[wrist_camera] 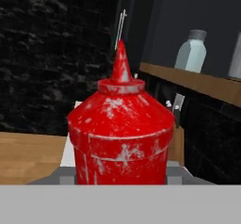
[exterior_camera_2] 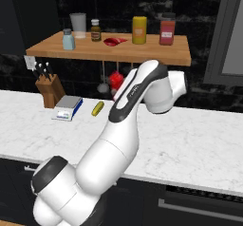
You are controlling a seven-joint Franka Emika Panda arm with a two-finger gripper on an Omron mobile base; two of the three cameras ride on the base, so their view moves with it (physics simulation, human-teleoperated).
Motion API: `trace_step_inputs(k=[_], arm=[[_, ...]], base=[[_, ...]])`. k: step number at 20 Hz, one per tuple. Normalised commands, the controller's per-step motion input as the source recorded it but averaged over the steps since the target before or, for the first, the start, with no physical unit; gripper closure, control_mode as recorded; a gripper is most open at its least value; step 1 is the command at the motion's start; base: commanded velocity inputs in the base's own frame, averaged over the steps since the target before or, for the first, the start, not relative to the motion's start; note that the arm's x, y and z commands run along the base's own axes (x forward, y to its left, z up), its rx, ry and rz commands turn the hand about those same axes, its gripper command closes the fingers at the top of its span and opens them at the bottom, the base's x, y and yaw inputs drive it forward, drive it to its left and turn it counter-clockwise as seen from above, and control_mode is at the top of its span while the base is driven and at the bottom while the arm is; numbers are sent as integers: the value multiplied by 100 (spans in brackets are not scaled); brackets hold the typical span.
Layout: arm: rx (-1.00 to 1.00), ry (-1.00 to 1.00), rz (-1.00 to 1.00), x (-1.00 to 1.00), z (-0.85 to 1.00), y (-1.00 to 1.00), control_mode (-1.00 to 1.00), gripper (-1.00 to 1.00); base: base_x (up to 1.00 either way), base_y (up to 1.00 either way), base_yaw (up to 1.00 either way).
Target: Put the shaker and condiment bottle from the counter next to their counterparts in the cabinet.
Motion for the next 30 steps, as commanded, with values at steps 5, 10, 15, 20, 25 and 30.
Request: trace_step_inputs(k=[5, 10, 15, 20, 25, 30], arm=[[0, -2, 0, -14, 34, 20, -100, 100], [0, 0, 0, 0, 39, 16, -100, 100], [-2, -7, 0, 0, 41, 11, -100, 100], [0, -1, 0, 0, 38, 10, -100, 100], [0, 0, 0, 1, 28, 19, -100, 100], [4, 0, 0, 0, 29, 11, -100, 100]], base=[[0, 0, 0], [0, 0, 0], [0, 0, 0], [0, 0, 0], [0, 0, 0], [0, 0, 0]])
